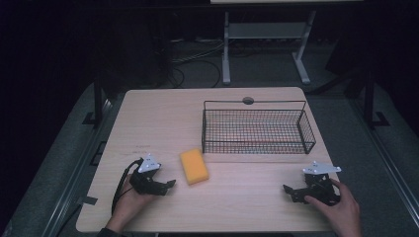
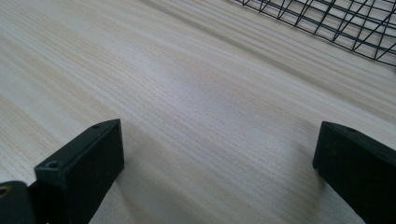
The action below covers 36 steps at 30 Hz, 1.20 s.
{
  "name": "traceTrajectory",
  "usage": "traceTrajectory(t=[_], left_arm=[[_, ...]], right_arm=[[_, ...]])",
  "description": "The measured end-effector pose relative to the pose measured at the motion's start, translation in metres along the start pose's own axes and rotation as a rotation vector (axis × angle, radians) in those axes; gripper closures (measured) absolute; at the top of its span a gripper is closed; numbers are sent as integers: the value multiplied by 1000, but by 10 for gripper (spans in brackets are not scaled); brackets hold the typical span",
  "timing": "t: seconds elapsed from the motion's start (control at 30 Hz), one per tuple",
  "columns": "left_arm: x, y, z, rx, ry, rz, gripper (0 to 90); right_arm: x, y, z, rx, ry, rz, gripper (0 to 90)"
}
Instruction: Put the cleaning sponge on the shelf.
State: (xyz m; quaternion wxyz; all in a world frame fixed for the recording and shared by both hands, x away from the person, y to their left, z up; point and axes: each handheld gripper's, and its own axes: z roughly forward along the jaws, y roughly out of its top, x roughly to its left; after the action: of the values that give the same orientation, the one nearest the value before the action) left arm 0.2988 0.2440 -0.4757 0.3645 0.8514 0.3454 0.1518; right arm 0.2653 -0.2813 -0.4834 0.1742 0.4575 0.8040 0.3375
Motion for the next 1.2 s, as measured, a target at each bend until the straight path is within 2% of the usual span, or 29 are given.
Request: traceTrajectory(t=[0.23, 0.4, 0.5, 0.6, 0.8, 0.93, 1.07, 1.2], left_arm=[[0, 1, -1, 11, 0, 4, 148], [0, 4, -5, 22, -6, 6, 244], [1, 7, -10, 19, -16, -7, 353], [2, 12, -14, 22, -33, -15, 513], [3, 24, -15, 36, -71, -3, 894], [2, 33, -12, 41, -96, 9, 897], [1, 41, -8, 35, -102, 24, 897], [4, 55, -4, 10, -111, 33, 897]], right_arm=[[0, 0, 0, 0, 0, 0, 13], [0, 0, 0, 0, 0, 0, 13], [0, 0, 0, 0, 0, 0, 13], [0, 0, 0, 0, 0, 0, 13], [0, 0, 0, 0, 0, 0, 13], [0, 0, 0, 0, 0, 0, 13], [0, 0, 0, 0, 0, 0, 13], [0, 0, 0, 0, 0, 0, 13]])
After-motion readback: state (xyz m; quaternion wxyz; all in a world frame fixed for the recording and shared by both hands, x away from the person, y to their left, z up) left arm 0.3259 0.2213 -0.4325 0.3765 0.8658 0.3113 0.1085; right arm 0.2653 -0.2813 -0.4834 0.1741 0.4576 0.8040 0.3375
